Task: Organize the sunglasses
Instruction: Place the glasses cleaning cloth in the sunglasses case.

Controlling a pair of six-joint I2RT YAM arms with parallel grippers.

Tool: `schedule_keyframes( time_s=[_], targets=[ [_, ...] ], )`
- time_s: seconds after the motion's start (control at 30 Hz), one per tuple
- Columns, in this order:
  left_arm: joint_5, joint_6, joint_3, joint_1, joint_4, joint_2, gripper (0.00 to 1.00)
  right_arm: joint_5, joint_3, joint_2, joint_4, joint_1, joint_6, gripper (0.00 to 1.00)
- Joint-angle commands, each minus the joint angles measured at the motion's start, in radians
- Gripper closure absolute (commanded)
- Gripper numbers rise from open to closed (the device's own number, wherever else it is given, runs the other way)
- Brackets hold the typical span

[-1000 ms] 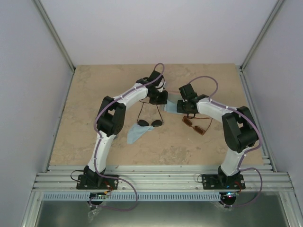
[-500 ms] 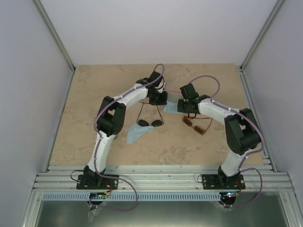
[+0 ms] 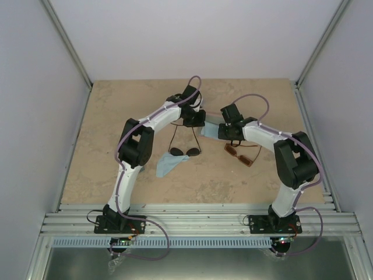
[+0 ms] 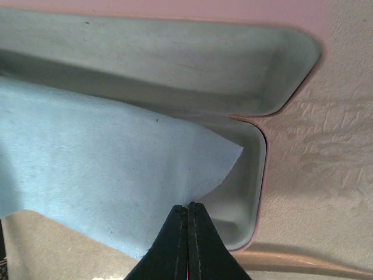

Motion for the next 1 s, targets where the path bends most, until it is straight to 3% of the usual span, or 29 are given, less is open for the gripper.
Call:
schedule_keyframes(
  time_s=[0.0, 0.67, 0.73, 0.87, 0.97],
  targets=[
    [-0.012, 0.000, 0.033, 0.007, -0.016, 0.035, 1.00, 0.025, 0.026, 0.036, 0.005, -0.007, 0.001, 1.00],
    [-0.048, -0.009, 0.084, 0.007, -0.063, 0.085, 0.98, 0.042, 0.060, 0.094, -0.017, -0.021, -0.023, 0.99],
    [-0.059, -0.007, 0.090, 0.007, -0.076, 0.078, 0.96, 0.045, 0.060, 0.086, -0.021, -0.019, -0.032, 0.93],
    [-0.077, 0.009, 0.066, 0.007, -0.085, 0.032, 0.86, 0.079, 0.035, 0.015, -0.011, -0.014, -0.057, 0.71],
    [-0.096, 0.017, 0.045, 0.006, -0.096, -0.002, 0.76, 0.097, 0.033, -0.017, -0.018, -0.013, -0.067, 0.63]
  ],
)
